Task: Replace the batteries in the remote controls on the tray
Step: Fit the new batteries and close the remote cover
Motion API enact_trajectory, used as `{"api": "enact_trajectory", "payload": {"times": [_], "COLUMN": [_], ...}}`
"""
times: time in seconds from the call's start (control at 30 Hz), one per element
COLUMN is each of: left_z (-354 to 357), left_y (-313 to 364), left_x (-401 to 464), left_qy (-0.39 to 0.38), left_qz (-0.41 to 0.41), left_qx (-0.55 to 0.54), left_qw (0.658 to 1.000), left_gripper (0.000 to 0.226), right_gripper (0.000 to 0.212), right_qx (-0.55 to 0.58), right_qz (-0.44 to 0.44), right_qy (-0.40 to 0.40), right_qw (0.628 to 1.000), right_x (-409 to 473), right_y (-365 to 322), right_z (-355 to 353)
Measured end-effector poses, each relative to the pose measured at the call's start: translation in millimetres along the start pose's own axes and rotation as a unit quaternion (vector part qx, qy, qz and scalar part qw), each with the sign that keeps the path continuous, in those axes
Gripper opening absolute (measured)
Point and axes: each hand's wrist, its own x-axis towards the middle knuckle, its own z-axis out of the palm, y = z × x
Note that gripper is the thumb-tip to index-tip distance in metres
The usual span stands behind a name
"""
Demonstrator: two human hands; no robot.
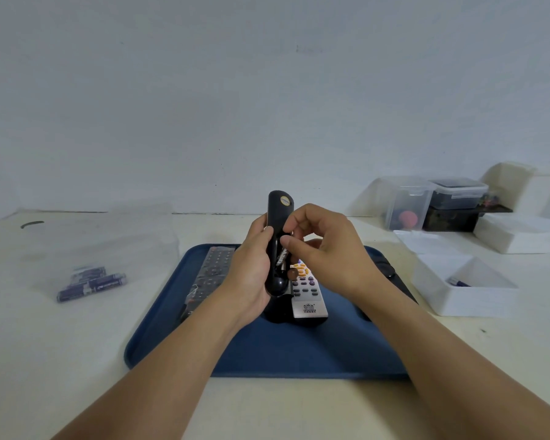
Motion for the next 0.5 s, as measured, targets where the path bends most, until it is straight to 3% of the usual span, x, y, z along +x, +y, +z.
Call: {"api": "enact_trajectory", "payload": {"times": [0.1,0.17,0.23,0.37,0.5], "left_z": [0.8,1.8,1.1,-4.3,-4.7], "left_y": [1.2,3.6,6.8,12.1,11.6], "left_x": [1.6,2.2,3.7,4.3,3.5], "left_qy": [-0.003,0.001,0.012,0.014,0.006], "left_qz": [-0.008,-0.016,-0.03,-0.066,-0.092], "left_qx": [-0.014,-0.04,-0.078,-0.118,-0.105], "left_qw": [1.0,0.999,0.996,0.991,0.99], "left_gripper": [0.036,0.034,0.033,0.041,0.044], "right_gripper": [0.015,0.015,0.016,0.015,0.007], "right_qx": [0.055,0.165,0.335,0.566,0.601], "right_qz": [0.027,0.088,0.173,0.321,0.372], "right_qy": [0.034,0.078,0.12,0.187,0.202], "right_qw": [0.998,0.979,0.918,0.736,0.678], "right_x": [-0.8,0.9,6.3,17.5,20.0], "right_y": [-2.7,-5.9,-5.1,8.9,17.4], "right_z": [2.7,2.3,-4.5,-20.1,-18.7]}}
